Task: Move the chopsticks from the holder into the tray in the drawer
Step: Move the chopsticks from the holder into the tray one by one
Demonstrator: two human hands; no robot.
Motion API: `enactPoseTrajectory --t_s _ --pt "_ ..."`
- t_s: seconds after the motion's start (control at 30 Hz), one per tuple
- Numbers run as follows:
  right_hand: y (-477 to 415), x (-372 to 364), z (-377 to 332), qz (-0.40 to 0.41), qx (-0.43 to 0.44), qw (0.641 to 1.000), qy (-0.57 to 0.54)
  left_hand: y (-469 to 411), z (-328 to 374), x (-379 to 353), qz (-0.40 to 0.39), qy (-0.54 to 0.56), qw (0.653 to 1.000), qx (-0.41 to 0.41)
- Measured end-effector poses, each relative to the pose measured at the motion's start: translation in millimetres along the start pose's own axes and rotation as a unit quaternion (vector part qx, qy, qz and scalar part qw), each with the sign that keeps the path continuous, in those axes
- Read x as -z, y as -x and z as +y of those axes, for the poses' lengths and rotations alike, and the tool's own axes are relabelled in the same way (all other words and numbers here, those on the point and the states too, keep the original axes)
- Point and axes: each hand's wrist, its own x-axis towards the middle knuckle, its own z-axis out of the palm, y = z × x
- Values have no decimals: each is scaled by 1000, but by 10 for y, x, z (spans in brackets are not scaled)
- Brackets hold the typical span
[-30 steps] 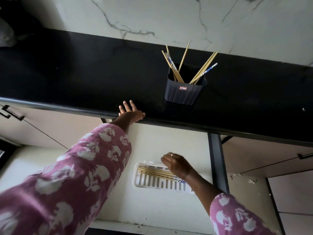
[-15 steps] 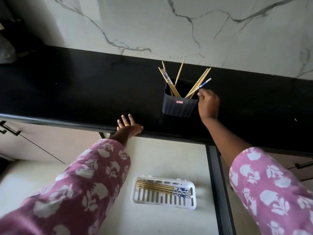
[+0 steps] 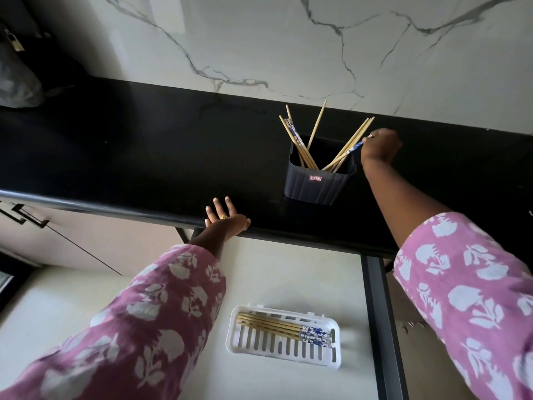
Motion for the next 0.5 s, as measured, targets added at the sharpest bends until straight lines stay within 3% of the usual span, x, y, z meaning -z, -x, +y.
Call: enactPoseTrajectory --t_s 0.2,0.37,0.5 --pt "76 107 -32 -6 -42 992 -115 46 -22 -14 5 19 1000 -9" --pt "191 348 -72 35 -26 987 -152 223 67 97 15 27 999 13" --pt "268 622 -116 87 -68 961 -254 393 322 365 22 128 991 33"
